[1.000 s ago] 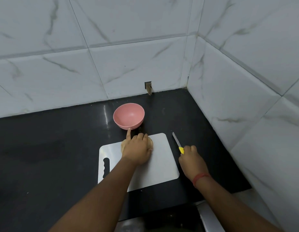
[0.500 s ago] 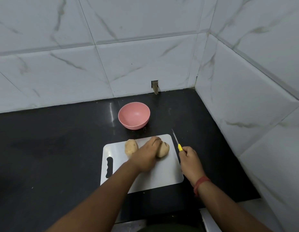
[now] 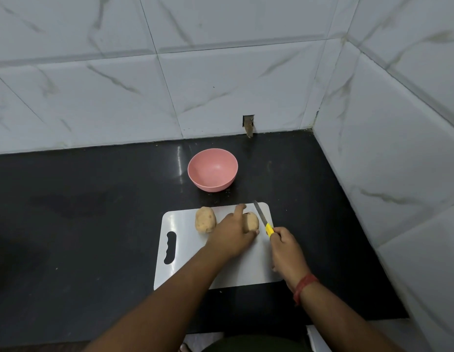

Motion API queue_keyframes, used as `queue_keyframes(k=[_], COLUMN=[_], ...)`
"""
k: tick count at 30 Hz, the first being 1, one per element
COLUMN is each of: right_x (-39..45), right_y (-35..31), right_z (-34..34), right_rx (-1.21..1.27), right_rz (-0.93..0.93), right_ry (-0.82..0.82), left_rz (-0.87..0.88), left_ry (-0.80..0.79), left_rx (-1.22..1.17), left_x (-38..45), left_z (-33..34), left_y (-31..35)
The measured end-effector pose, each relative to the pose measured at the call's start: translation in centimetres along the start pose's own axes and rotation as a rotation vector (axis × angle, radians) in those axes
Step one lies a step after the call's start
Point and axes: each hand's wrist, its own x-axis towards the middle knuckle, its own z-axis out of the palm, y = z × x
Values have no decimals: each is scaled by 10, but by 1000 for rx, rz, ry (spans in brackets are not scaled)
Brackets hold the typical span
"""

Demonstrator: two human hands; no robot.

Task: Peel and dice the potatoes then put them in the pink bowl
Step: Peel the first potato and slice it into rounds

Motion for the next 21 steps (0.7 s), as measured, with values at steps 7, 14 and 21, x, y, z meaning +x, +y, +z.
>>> queue_keyframes(k=[7, 14, 21], right_x=[-1, -4, -12], right_y=[0, 1, 2], right_z=[1, 2, 2], right_rx=[-5, -14, -53], right_rz=[-28, -50, -88], right_ry=[-11, -5, 10], left_rz=[8, 49, 82], left_ry=[-27, -36, 14], left_rx=[12, -53, 66], left_x=[2, 2, 2], left_z=[-7, -6, -4], left_y=[-1, 4, 7])
